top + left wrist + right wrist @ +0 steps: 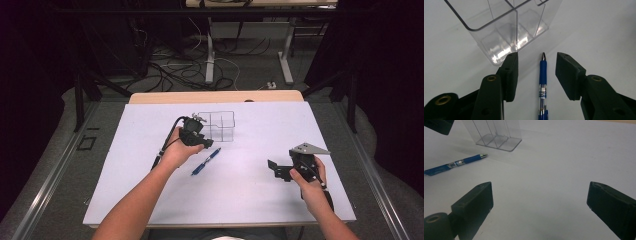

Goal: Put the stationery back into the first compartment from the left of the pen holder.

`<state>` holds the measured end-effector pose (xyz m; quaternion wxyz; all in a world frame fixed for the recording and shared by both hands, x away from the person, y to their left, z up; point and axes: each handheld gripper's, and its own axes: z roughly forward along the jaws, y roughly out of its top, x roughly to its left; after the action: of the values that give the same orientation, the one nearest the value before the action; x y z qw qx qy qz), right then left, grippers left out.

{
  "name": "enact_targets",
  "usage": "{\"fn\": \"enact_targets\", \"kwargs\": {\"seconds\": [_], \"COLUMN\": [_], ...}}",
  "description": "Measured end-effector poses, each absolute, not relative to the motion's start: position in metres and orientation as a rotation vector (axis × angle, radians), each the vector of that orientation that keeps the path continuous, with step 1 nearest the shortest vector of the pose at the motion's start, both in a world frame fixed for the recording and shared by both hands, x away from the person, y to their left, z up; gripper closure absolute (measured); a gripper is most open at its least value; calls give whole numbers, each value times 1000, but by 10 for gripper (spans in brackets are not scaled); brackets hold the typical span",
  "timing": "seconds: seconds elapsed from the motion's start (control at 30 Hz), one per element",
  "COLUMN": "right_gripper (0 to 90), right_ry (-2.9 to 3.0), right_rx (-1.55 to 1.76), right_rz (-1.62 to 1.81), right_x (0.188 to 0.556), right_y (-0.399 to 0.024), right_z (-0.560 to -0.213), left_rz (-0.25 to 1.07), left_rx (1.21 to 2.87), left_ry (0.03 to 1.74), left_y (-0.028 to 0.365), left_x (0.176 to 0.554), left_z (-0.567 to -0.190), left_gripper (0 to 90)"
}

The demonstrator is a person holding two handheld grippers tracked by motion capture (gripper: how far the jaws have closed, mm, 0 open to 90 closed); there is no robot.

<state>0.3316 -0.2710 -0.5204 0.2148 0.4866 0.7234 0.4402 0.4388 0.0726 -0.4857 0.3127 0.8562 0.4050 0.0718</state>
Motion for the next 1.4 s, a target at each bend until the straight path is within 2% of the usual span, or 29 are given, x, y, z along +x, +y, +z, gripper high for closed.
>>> {"fn": "enact_targets", "kwargs": {"seconds": [1.4], "right_gripper": [70], "right_ry": [2045], "right_rx": [1340], "right_rz": [1203], "right_x": [332], "right_y": [-271], "right_z": [-523], "left_rz": [70], "left_rx": [2446], "left_ry": [1117], "left_y": [42], "left_x": [450], "left_z": [-529], "left_gripper": [680]}}
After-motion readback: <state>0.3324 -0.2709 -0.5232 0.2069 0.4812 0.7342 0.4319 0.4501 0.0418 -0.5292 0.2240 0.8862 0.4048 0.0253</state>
